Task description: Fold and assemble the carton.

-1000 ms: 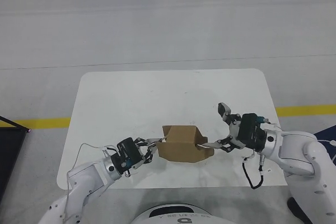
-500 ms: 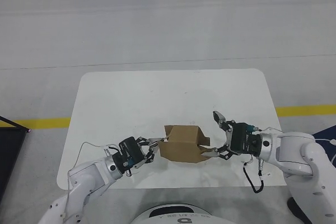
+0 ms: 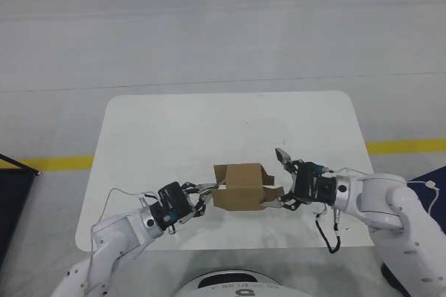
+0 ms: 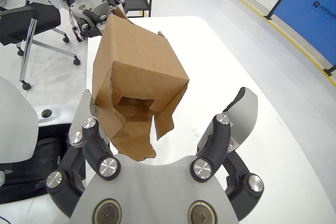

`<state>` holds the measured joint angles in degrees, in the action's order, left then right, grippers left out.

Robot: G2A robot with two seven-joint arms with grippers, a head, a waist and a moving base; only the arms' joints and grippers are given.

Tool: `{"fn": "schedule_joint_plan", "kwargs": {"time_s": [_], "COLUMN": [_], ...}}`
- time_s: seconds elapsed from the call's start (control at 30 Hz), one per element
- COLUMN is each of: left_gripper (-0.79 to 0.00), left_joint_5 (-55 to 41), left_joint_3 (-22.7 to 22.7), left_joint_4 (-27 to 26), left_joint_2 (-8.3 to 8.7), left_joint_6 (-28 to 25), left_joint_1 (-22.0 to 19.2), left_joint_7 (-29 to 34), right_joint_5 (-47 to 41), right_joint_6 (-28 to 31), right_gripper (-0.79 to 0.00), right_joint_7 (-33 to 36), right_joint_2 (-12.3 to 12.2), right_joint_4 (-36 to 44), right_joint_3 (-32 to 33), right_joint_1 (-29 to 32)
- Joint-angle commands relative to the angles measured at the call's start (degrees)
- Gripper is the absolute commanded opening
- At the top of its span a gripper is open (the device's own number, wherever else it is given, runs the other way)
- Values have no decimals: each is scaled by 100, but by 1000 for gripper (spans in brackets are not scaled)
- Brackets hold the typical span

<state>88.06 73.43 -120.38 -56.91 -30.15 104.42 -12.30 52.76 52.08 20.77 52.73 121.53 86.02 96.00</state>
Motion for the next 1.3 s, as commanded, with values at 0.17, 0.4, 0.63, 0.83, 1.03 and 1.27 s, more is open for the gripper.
{"fn": "schedule_joint_plan", "kwargs": {"time_s": [0.17,0.4,0.63,0.83,1.03,1.27], "left_gripper": [-785,-785,-785,-785,-785,-785], "left_joint_5": [-21,-20,-19,-62,-51,-66], "left_joint_3": [41,17,5,10,3,-15], "left_joint_4": [21,-3,-34,-19,-18,1], "left_joint_2": [4,5,8,12,16,15], "left_joint_6": [54,50,18,-25,-49,-34], "left_joint_1": [15,-3,-11,-18,-41,-58], "left_joint_7": [-2,11,-2,-65,-92,-82], "right_joint_5": [-44,48,104,117,126,147], "right_joint_6": [71,1,-86,-147,-207,-282], "right_gripper": [0,0,0,0,0,0], "right_joint_7": [-11,30,41,57,25,-26], "right_joint_2": [-42,-58,-60,-65,-66,-64], "right_joint_4": [73,93,61,-7,-40,-84], "right_joint_3": [296,287,136,59,-24,-133], "right_joint_1": [168,237,133,65,33,-7]}}
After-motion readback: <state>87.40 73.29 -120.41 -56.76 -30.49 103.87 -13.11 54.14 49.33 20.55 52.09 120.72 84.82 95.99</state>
